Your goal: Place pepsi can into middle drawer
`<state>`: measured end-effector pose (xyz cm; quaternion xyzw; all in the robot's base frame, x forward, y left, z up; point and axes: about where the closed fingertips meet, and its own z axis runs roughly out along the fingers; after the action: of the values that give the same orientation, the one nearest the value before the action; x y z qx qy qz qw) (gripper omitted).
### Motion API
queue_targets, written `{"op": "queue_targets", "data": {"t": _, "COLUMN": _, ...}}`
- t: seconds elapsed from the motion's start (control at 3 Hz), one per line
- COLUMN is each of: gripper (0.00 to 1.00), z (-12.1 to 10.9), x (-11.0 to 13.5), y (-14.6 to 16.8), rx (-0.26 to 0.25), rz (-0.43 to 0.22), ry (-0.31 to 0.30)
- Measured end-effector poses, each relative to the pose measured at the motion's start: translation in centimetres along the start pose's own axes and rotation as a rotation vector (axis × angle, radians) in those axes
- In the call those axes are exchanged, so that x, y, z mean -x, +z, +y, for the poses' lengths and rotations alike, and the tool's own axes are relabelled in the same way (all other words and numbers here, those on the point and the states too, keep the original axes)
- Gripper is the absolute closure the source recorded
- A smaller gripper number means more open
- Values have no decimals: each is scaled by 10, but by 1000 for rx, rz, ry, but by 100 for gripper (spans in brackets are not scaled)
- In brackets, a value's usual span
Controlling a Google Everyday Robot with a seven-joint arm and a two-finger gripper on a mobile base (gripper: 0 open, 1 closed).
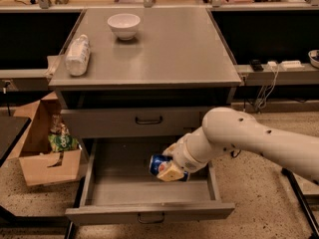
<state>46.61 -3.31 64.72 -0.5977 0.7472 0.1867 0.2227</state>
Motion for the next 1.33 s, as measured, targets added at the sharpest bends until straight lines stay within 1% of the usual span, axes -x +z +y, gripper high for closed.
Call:
{"op": "queue_targets", "data": {"t": 0.33, "gripper": 100, "z": -25, "x": -55, "y": 44, "rx": -19, "rz": -14, "ry": 130}}
{"op": "queue_targets", "data": {"t": 0.67, "gripper": 100, "z": -44, "x": -99, "y": 80, "rx": -45, "rz": -16, "ry": 238}}
{"op": "queue_targets", "data": {"t": 1.0, "gripper": 100, "z": -69, "x": -129, "y": 107, "rx": -76, "rz": -34, "ry": 302}}
{"op": "queue_targets", "data": {"t": 1.33, "gripper": 100, "z": -95, "x": -145, "y": 128, "rx": -96, "rz": -56, "ry": 324}}
